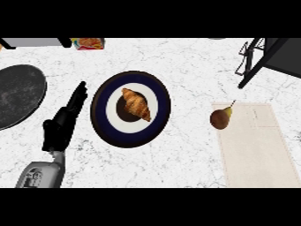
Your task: Pick the sweet potato from the placemat and place it in the tiered shelf
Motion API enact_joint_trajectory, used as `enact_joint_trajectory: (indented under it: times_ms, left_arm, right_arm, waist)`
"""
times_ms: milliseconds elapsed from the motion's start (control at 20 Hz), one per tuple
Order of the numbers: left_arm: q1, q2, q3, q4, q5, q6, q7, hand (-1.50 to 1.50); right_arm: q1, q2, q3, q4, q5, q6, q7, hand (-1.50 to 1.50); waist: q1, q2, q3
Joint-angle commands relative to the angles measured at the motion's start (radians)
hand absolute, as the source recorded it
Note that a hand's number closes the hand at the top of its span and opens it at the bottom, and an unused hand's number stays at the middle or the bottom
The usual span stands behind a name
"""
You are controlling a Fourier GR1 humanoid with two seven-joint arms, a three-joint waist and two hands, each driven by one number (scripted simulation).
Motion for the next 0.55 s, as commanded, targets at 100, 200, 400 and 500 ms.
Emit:
enact_joint_trajectory:
  times_ms: [100,200,400,500]
  left_arm:
    - [0.019,-0.004,0.013,-0.002,0.004,0.008,-0.016,0.00]
    - [0.016,-0.001,-0.002,-0.038,-0.005,0.007,0.040,0.00]
    - [0.051,0.025,0.016,-0.088,0.013,-0.012,0.039,0.00]
    - [0.025,0.026,0.032,-0.031,-0.003,0.007,0.013,0.00]
  right_arm:
    - [0.244,-0.047,-0.196,-0.238,-0.158,0.266,0.088,-1.50]
    - [0.324,-0.051,-0.259,-0.318,-0.206,0.359,0.097,-1.50]
    - [0.468,-0.013,-0.485,-0.385,-0.371,0.477,0.016,-1.50]
    - [0.497,-0.044,-0.575,-0.470,-0.438,0.580,0.070,-1.50]
  waist:
    - [-0.025,-0.004,0.001]
    - [-0.031,-0.007,0.002]
    - [-0.033,-0.007,0.003]
    - [-0.037,-0.004,0.001]
